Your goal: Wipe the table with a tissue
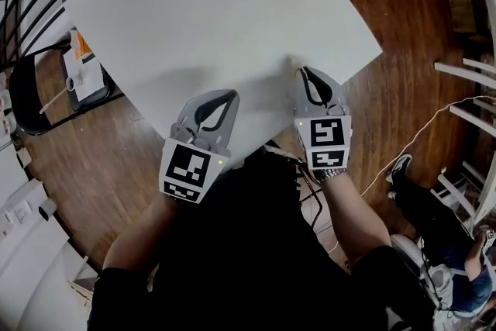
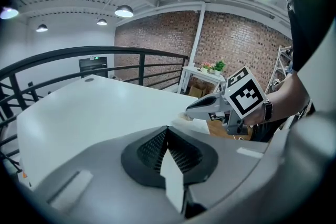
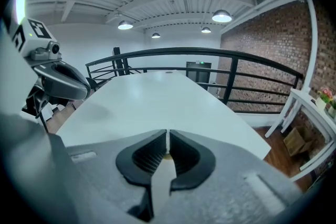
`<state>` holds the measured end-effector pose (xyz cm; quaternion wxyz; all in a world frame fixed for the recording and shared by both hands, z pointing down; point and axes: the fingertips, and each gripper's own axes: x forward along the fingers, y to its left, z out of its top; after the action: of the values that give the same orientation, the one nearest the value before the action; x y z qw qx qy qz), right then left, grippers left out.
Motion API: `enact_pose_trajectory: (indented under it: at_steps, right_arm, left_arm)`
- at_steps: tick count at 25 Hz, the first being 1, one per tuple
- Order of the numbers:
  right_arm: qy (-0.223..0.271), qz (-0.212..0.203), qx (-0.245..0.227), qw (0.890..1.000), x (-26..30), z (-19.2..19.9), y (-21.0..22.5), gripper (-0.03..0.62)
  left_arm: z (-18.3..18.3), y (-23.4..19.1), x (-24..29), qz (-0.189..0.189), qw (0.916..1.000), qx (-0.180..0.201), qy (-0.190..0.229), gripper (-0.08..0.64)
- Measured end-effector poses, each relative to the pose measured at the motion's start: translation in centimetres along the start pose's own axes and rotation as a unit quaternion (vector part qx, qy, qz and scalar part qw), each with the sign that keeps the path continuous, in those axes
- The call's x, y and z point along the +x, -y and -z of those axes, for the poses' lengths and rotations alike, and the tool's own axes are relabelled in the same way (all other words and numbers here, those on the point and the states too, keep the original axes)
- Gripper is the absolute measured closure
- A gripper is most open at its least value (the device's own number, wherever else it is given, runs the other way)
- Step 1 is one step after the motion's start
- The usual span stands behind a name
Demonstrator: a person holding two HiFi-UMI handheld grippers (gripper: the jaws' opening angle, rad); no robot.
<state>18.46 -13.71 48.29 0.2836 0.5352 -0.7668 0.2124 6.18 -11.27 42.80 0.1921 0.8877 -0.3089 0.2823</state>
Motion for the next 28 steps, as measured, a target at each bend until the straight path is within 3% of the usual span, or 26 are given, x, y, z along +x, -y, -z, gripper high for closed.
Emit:
enact_pose_trajectory:
  at_steps: [14,28]
  right_arm:
    - [0.040,0.029,-0.013,0.999,-6.0,-1.4,-2.3,0.584]
    - [0.087,0.037,-0.033,0.995,-12.5,-4.0,-9.4,0.584]
  left_arm:
    - [-0.7,2.1,-4.2,0.001,0.9987,0.027,0.044,0.548]
    - [-0.8,2.9,-11.1,0.001,0.9941,0.049,0.096,0.548]
